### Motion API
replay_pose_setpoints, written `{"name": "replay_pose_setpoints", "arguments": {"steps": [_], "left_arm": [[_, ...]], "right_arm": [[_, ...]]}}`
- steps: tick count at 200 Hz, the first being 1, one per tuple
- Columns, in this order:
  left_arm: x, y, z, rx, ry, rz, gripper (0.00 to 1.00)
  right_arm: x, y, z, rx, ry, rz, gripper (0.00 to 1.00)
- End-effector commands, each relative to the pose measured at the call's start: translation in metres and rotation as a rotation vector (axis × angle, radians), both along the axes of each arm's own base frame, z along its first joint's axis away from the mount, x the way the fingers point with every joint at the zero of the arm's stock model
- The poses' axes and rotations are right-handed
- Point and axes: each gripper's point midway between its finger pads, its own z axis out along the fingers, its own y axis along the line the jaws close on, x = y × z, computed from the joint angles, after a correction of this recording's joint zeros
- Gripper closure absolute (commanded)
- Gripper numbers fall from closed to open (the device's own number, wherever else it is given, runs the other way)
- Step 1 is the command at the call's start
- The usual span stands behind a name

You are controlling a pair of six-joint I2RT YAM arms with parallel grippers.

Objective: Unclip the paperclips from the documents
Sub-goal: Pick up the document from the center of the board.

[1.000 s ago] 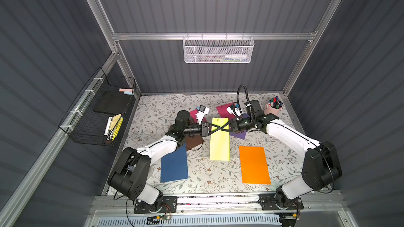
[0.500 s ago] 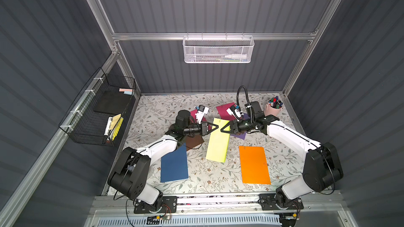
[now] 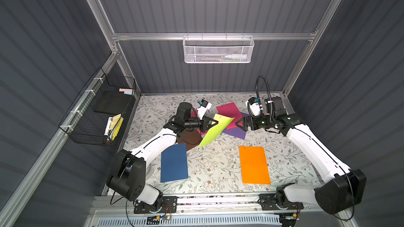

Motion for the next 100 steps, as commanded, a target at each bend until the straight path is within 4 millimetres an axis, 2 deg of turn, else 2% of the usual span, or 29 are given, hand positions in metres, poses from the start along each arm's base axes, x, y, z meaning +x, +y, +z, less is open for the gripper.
{"name": "replay_pose_setpoints", "arguments": {"steps": [1, 3, 8, 31, 35, 54, 66, 100], "left_arm": [[-0.009, 0.003, 0.014, 0.049, -0.094, -0.052, 1.00], [-0.010, 0.003, 0.014, 0.053, -0.098, -0.056, 1.00], [-0.011, 0.003, 0.014, 0.062, -0.105, -0.066, 1.00], [-0.020, 0.001, 0.015, 0.090, -0.136, -0.115, 1.00], [-0.022, -0.001, 0.014, 0.094, -0.139, -0.125, 1.00], [-0.028, -0.003, 0.012, 0.119, -0.156, -0.167, 1.00], [-0.032, -0.005, 0.011, 0.126, -0.164, -0.194, 1.00], [-0.040, -0.008, 0.012, 0.138, -0.178, -0.243, 1.00]], "right_arm": [[0.013, 0.006, 0.023, -0.002, -0.242, 0.072, 0.01], [0.009, 0.007, 0.033, 0.008, -0.283, 0.082, 0.01], [0.006, 0.011, 0.040, 0.025, -0.325, 0.122, 0.01], [-0.018, 0.036, 0.053, 0.085, -0.405, 0.379, 0.05], [-0.018, 0.041, 0.046, 0.096, -0.379, 0.415, 0.06], [-0.025, 0.055, 0.047, 0.156, -0.335, 0.551, 0.17], [-0.030, 0.062, 0.042, 0.207, -0.272, 0.614, 0.18], [-0.031, 0.073, 0.042, 0.325, -0.213, 0.702, 0.36]]}}
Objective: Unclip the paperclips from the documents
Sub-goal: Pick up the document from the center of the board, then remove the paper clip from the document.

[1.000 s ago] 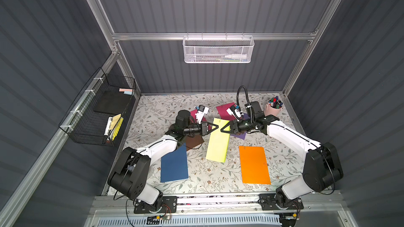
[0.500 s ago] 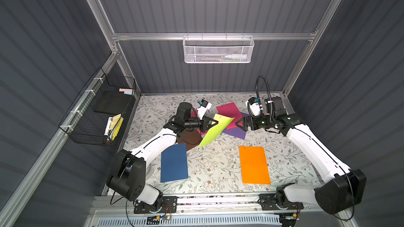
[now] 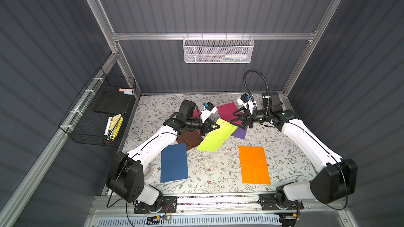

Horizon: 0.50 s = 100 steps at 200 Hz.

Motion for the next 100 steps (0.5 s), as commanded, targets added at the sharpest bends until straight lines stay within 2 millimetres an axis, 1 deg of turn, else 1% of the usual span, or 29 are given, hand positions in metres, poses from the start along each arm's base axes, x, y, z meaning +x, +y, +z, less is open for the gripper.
{"name": "replay_pose_setpoints", "arguments": {"steps": [1, 36, 56, 73, 100], "left_arm": [[-0.012, -0.002, 0.008, 0.010, -0.038, -0.071, 1.00], [-0.016, -0.002, 0.012, -0.003, -0.045, -0.090, 1.00], [-0.017, -0.002, 0.010, -0.001, -0.040, -0.093, 1.00], [-0.018, -0.002, 0.011, -0.006, -0.041, -0.100, 1.00], [-0.019, -0.003, 0.014, -0.013, -0.044, -0.106, 1.00]], "right_arm": [[-0.022, 0.010, 0.018, 0.112, 0.020, 0.162, 0.36], [-0.028, 0.015, 0.018, 0.182, 0.106, 0.239, 0.56], [-0.029, 0.018, 0.016, 0.198, 0.129, 0.256, 0.65], [-0.027, 0.020, 0.014, 0.192, 0.138, 0.252, 0.67], [-0.024, 0.023, 0.007, 0.161, 0.145, 0.237, 0.67]]}}
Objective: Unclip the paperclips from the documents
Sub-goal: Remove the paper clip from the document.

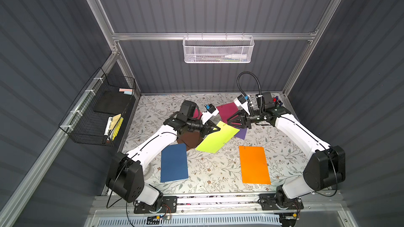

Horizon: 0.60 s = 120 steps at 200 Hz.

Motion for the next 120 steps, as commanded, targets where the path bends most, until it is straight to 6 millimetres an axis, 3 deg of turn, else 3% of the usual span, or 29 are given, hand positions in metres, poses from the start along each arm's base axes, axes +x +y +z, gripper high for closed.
{"name": "replay_pose_setpoints", "arguments": {"steps": [1, 41, 120], "left_arm": [[-0.0071, -0.0017, 0.0145, -0.023, -0.030, -0.038, 1.00], [-0.0088, -0.0022, 0.0137, -0.028, -0.023, -0.047, 1.00], [-0.0101, -0.0023, 0.0105, -0.024, -0.011, -0.054, 1.00]], "right_arm": [[-0.0027, 0.0047, 0.0052, 0.011, -0.002, 0.030, 0.67], [-0.0023, 0.0104, 0.0009, -0.005, 0.003, 0.033, 0.72], [-0.0054, 0.0096, 0.0011, 0.000, -0.001, 0.045, 0.99]]}}
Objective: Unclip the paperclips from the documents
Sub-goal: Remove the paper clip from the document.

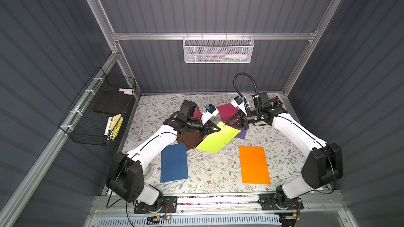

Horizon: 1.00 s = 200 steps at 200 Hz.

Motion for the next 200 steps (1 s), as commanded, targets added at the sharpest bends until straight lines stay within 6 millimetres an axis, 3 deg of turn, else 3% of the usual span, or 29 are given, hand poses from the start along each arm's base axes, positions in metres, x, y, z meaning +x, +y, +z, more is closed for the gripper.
{"name": "replay_pose_setpoints", "arguments": {"steps": [1, 138, 150, 165, 200], "left_arm": [[-0.007, -0.001, 0.009, -0.013, -0.016, -0.037, 1.00], [0.002, -0.004, -0.016, 0.021, 0.051, 0.025, 1.00], [0.005, -0.003, -0.016, 0.032, 0.046, 0.041, 1.00], [0.007, -0.003, -0.016, 0.042, 0.028, 0.040, 1.00], [0.013, -0.002, -0.016, 0.069, 0.002, 0.054, 1.00]], "right_arm": [[-0.002, 0.001, 0.006, 0.013, -0.021, 0.020, 0.99], [0.006, -0.010, 0.013, -0.001, -0.068, -0.027, 1.00], [0.016, -0.017, 0.009, -0.043, -0.086, -0.081, 1.00], [0.042, -0.031, -0.004, -0.132, -0.072, -0.234, 1.00], [0.088, -0.079, -0.029, -0.214, 0.021, -0.536, 1.00]]}}
